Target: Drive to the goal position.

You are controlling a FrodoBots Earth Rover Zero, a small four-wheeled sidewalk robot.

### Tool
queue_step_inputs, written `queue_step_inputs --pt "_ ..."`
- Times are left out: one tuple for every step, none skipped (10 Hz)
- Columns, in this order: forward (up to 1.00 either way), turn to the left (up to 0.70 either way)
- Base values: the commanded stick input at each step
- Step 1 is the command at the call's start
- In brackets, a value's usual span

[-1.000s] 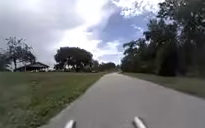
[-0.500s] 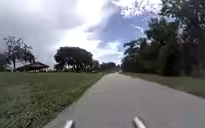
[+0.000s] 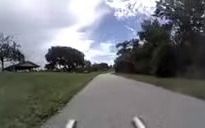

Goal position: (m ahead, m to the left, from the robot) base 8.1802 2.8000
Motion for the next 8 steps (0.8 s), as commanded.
queue_step_inputs --pt "0.7 0.0" --pt "0.7 0.0" --pt "0.7 0.0" --pt "0.7 0.0" --pt "0.7 0.0" --pt "0.7 0.0" --pt "0.7 0.0" --pt "0.7 0.0"
